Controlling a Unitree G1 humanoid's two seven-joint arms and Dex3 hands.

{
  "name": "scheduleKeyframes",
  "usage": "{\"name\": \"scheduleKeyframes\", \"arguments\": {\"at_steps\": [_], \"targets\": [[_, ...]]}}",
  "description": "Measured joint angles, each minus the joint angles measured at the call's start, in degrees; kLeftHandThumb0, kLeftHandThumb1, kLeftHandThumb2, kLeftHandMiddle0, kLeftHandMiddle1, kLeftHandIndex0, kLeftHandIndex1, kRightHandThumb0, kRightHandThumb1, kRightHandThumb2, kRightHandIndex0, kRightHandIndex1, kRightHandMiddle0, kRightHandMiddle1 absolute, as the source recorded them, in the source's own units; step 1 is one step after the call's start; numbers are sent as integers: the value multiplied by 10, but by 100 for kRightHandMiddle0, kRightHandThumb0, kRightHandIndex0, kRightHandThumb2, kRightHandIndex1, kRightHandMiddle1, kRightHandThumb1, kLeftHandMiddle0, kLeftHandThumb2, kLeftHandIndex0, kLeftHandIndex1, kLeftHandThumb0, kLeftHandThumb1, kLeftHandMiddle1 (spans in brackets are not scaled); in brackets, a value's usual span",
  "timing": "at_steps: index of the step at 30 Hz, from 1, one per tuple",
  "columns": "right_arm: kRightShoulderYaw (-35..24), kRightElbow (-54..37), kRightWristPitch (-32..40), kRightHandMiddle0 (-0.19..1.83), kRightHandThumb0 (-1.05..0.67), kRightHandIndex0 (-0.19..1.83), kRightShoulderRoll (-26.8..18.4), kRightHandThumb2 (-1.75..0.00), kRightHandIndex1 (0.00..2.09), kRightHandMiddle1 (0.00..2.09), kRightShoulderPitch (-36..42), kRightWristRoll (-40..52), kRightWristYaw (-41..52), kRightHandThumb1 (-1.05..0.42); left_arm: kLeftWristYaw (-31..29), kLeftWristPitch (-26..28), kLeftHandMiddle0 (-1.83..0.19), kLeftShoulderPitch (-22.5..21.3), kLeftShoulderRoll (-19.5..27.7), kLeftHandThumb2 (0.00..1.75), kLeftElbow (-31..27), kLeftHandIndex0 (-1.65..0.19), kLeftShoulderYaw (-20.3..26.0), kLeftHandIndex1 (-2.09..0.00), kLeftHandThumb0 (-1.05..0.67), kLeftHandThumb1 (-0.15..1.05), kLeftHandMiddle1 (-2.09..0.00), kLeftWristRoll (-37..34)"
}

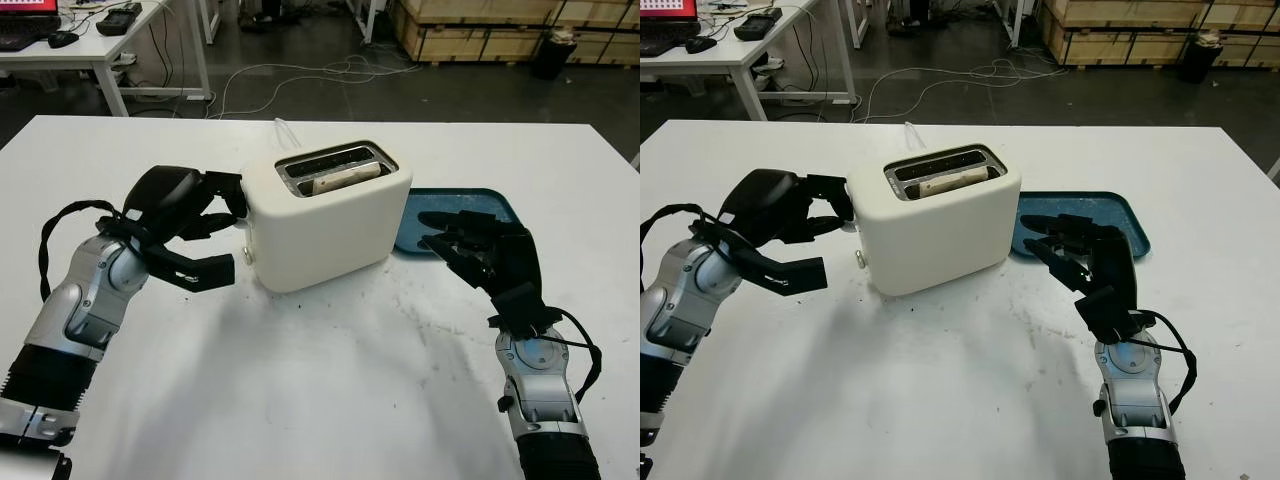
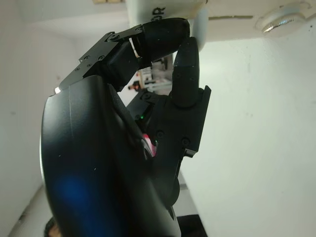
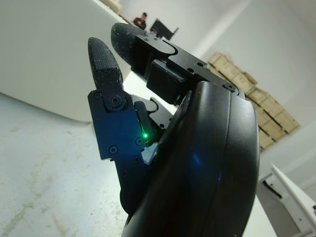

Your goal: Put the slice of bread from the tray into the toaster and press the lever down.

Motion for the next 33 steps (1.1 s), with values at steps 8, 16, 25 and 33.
{"name": "scheduleKeyframes", "arguments": {"at_steps": [8,16,25,33], "targets": [[0,0,0,114,-40,101,0,0,66,0,0,0,0,-84,0,9,-91,13,-8,31,-15,-79,5,-142,-29,92,-159,-2],[0,0,0,114,-39,101,0,0,66,0,0,0,0,-84,20,7,-90,8,-13,30,9,-79,-1,-143,-28,92,-164,2],[0,0,0,114,-39,101,0,0,67,0,0,0,0,-84,42,5,-88,-9,-7,26,40,-78,-14,-141,-26,92,-168,20],[0,0,2,114,-39,100,0,0,66,0,0,0,0,-84,25,-4,-91,-38,12,25,53,-82,-21,-146,-30,92,-167,28]]}}
